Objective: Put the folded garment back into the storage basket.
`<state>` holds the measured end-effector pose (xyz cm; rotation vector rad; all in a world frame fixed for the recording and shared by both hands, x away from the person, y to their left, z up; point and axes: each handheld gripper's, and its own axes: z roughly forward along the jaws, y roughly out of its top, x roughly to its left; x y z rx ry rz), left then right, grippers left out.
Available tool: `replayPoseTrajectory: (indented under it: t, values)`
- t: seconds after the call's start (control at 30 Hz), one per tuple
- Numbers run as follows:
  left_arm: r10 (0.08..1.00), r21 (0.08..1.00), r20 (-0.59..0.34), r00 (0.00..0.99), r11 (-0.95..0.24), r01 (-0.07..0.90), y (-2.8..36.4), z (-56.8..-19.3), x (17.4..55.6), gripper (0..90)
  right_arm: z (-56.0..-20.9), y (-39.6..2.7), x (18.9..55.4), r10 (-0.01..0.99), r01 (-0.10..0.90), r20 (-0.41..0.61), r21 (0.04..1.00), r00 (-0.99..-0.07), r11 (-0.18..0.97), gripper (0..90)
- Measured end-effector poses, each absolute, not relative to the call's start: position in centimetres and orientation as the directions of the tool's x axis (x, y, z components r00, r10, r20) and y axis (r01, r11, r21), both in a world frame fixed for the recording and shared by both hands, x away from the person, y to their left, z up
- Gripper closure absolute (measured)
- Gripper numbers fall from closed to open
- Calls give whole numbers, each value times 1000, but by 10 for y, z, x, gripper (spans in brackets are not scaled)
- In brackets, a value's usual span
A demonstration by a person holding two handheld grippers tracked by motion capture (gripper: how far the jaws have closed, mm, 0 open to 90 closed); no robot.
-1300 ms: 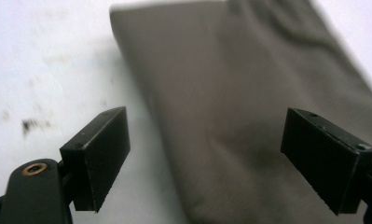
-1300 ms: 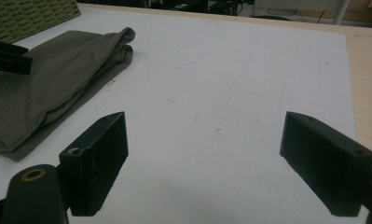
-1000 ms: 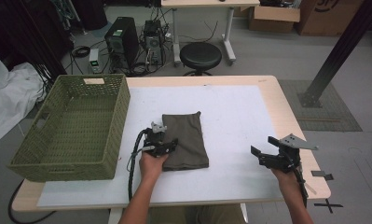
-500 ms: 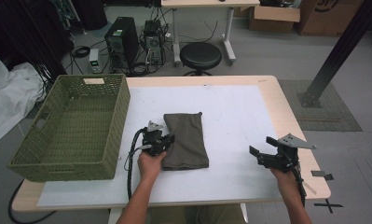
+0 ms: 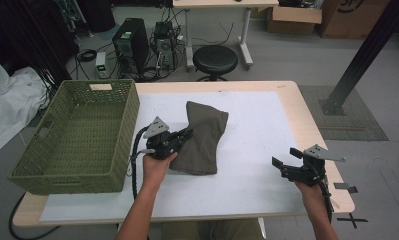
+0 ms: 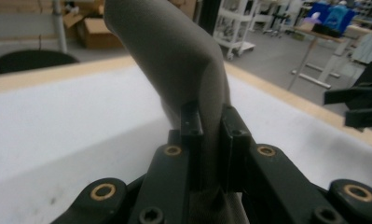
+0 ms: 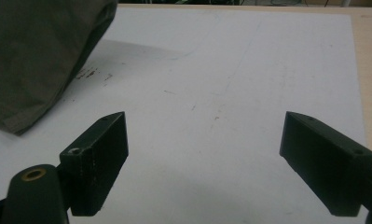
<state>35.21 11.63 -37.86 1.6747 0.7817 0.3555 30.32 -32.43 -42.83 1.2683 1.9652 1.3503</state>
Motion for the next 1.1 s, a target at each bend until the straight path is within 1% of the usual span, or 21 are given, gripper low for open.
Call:
replayPoseTrajectory:
  t: [0.17, 0.4, 0.67, 1.1]
  values:
    - [630, 967, -142, 764, -78, 243, 120, -351, 351, 827, -428, -320, 304, 859, 434, 139, 895, -492, 104, 151]
    - [597, 982, -108, 795, -60, 179, 139, -318, 352, 828, -423, -318, 306, 856, 423, 136, 900, -499, 104, 152]
    - [554, 990, -97, 827, -36, 140, 161, -289, 352, 828, -419, -315, 307, 855, 416, 127, 902, -503, 111, 152]
    - [569, 996, -84, 818, 22, 87, 211, -253, 346, 829, -410, -309, 310, 854, 411, 120, 904, -506, 117, 152]
